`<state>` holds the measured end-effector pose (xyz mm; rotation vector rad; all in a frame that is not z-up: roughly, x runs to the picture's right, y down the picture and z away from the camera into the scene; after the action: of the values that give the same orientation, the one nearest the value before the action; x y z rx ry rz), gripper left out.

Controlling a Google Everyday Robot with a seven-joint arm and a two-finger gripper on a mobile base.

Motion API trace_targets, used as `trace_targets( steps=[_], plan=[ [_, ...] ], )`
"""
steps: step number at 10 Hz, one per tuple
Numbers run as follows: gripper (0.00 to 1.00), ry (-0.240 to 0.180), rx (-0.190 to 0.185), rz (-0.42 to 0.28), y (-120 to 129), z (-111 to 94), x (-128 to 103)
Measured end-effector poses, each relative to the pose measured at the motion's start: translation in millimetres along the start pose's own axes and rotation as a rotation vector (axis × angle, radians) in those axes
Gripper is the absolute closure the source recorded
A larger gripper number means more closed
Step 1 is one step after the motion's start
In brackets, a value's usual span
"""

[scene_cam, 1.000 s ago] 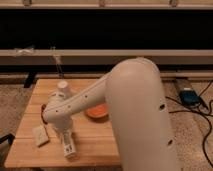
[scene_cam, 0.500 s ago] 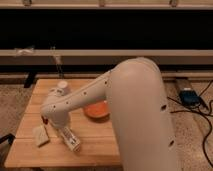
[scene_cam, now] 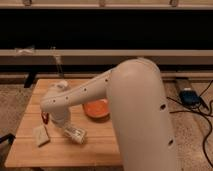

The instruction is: Stand the bottle upright

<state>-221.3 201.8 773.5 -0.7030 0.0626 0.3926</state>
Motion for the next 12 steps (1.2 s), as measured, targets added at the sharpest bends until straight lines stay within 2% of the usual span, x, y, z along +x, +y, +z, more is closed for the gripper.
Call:
trace_targets(
  steps=[4,5,7,9,12],
  plan=[
    [0.47,0.041,0.071,-0.076,-11,0,18],
    [0.41,0.044,0.082,-0.084,-14,-1,22],
    [0.38,0.056,0.102,-0.096,-25,-2,36],
    [0.38,0.066,0.105,-0.106,-37,0,49],
    [0.38,0.082,0.073,-0.135,-38,8,58]
  ],
)
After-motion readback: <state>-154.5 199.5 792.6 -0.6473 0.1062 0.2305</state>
